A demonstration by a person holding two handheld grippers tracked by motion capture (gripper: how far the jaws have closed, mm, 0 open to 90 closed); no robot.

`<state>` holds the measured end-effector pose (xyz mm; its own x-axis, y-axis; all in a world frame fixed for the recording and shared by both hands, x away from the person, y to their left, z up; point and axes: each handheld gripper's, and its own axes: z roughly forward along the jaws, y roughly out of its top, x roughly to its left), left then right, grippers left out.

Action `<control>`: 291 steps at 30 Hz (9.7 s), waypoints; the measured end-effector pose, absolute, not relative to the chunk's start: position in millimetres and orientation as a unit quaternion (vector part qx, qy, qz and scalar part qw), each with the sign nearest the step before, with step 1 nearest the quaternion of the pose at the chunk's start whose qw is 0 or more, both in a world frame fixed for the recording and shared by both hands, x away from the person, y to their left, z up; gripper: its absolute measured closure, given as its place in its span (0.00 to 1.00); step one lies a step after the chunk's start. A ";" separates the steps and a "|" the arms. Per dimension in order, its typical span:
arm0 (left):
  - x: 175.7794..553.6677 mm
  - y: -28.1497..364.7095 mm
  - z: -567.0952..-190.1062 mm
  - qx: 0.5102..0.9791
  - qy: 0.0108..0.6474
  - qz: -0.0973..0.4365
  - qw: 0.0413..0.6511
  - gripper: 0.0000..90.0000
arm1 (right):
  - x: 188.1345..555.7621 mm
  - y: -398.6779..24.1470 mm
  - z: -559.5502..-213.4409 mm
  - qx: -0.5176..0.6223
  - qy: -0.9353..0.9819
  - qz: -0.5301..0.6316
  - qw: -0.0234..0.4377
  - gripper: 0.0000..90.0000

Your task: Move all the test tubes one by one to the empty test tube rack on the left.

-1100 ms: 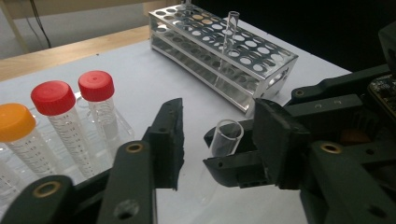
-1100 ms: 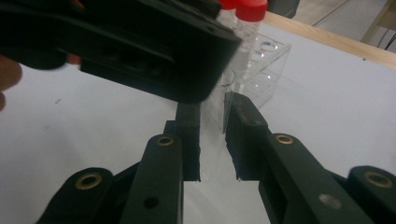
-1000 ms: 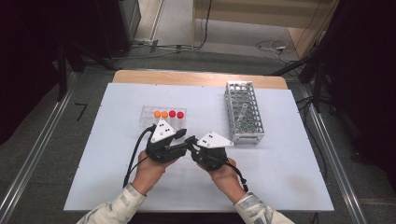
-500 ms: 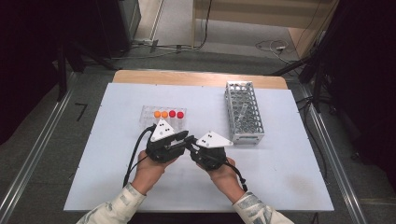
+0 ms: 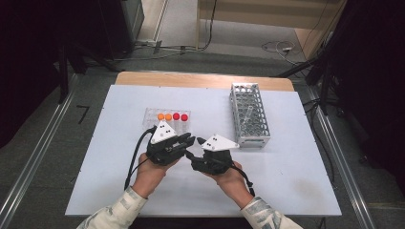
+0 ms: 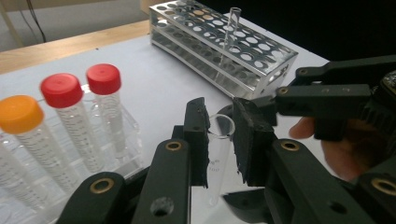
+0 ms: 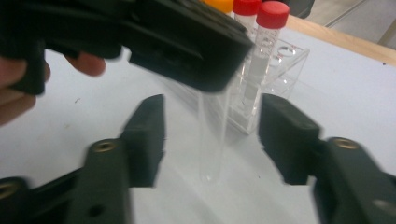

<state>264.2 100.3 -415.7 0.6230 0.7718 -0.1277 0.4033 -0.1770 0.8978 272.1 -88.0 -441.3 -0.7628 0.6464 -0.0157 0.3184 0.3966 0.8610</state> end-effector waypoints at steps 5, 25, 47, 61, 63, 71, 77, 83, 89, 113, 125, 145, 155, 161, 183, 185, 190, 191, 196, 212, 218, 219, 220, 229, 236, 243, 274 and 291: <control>265.7 118.6 -407.7 0.733 0.408 0.193 0.509 0.85 | 274.4 -107.4 -441.0 0.308 0.819 0.450 0.179 0.30; 291.9 196.6 -379.0 0.676 0.481 0.268 0.490 0.85 | 279.5 -168.4 -437.7 0.360 0.793 0.448 0.200 0.31; 316.5 181.9 -404.6 0.697 0.478 0.303 0.441 0.84 | 280.8 -174.1 -438.0 0.367 0.791 0.446 0.203 0.31; 317.2 180.6 -418.1 0.694 0.488 0.297 0.438 0.79 | 281.2 -173.5 -439.4 0.367 0.792 0.444 0.203 0.31; 316.6 181.3 -417.9 0.693 0.489 0.296 0.440 0.79 | 281.2 -174.0 -439.2 0.368 0.792 0.444 0.203 0.31; 304.6 185.0 -412.8 0.668 0.503 0.265 0.480 0.59 | 290.6 -186.0 -436.3 0.398 0.770 0.445 0.225 0.34; 292.3 179.7 -411.7 0.659 0.509 0.260 0.488 0.33 | 309.4 -197.8 -432.6 0.439 0.742 0.436 0.257 0.40; 286.6 175.5 -408.5 0.660 0.504 0.252 0.497 0.25 | 338.3 -203.9 -433.3 0.477 0.711 0.428 0.289 0.48; 284.8 172.5 -408.1 0.662 0.499 0.250 0.500 0.25 | 361.6 -205.6 -434.5 0.495 0.699 0.412 0.312 0.58; 285.5 168.9 -411.6 0.668 0.497 0.251 0.494 0.26 | 395.0 -205.0 -449.6 0.527 0.697 0.379 0.305 0.74; 284.6 168.1 -411.5 0.670 0.494 0.250 0.495 0.27 | 397.3 -202.2 -447.5 0.523 0.702 0.375 0.304 0.81; 283.1 166.0 -409.5 0.667 0.496 0.249 0.498 0.20 | 361.2 -209.5 -387.2 0.466 0.695 0.441 0.325 0.81; 280.1 157.5 -406.1 0.673 0.487 0.238 0.503 0.20 | 327.2 -189.5 -391.1 0.415 0.731 0.462 0.282 0.81; 277.7 149.3 -405.4 0.683 0.477 0.230 0.503 0.18 | 311.4 -167.7 -398.7 0.384 0.755 0.465 0.257 0.81; 263.1 109.2 -406.6 0.727 0.414 0.201 0.509 0.35 | 285.2 -92.0 -438.8 0.322 0.808 0.457 0.187 0.81; 263.3 107.9 -407.9 0.730 0.411 0.190 0.512 0.41 | 283.3 -86.7 -440.0 0.317 0.811 0.457 0.184 0.81; 263.4 105.2 -411.8 0.739 0.403 0.180 0.509 0.58 | 280.4 -76.9 -441.5 0.308 0.814 0.457 0.183 0.81; 263.6 104.8 -412.2 0.741 0.402 0.179 0.508 0.60 | 279.9 -75.8 -441.5 0.308 0.814 0.457 0.181 0.81; 264.5 104.2 -414.2 0.744 0.399 0.175 0.506 0.70 | 278.1 -71.8 -440.8 0.303 0.815 0.460 0.181 0.81; 265.0 103.9 -417.2 0.749 0.395 0.171 0.504 0.83 | 276.5 -69.8 -439.9 0.295 0.814 0.464 0.188 0.81; 264.8 104.7 -416.7 0.748 0.397 0.172 0.504 0.84 | 276.0 -70.1 -439.8 0.294 0.815 0.464 0.186 0.80; 264.8 105.2 -416.5 0.747 0.398 0.171 0.505 0.85 | 276.0 -70.4 -439.6 0.294 0.815 0.465 0.183 0.77; 264.8 106.0 -416.2 0.746 0.398 0.170 0.506 0.85 | 276.3 -70.6 -439.5 0.292 0.815 0.466 0.180 0.71; 265.3 124.2 -408.1 0.732 0.412 0.179 0.512 0.85 | 277.0 -95.9 -437.8 0.295 0.824 0.453 0.170 0.37; 266.2 153.0 -391.9 0.709 0.432 0.199 0.521 0.85 | 270.7 -135.5 -439.6 0.314 0.819 0.445 0.181 0.36; 269.9 180.9 -380.9 0.692 0.453 0.227 0.513 0.85 | 263.7 -167.9 -439.0 0.330 0.811 0.445 0.189 0.37; 309.1 211.0 -384.3 0.665 0.507 0.291 0.466 0.85 | 263.6 -208.9 -437.8 0.369 0.790 0.445 0.205 0.37; 314.8 196.2 -417.5 0.683 0.509 0.312 0.422 0.84 | 263.0 -210.2 -437.7 0.372 0.788 0.445 0.204 0.37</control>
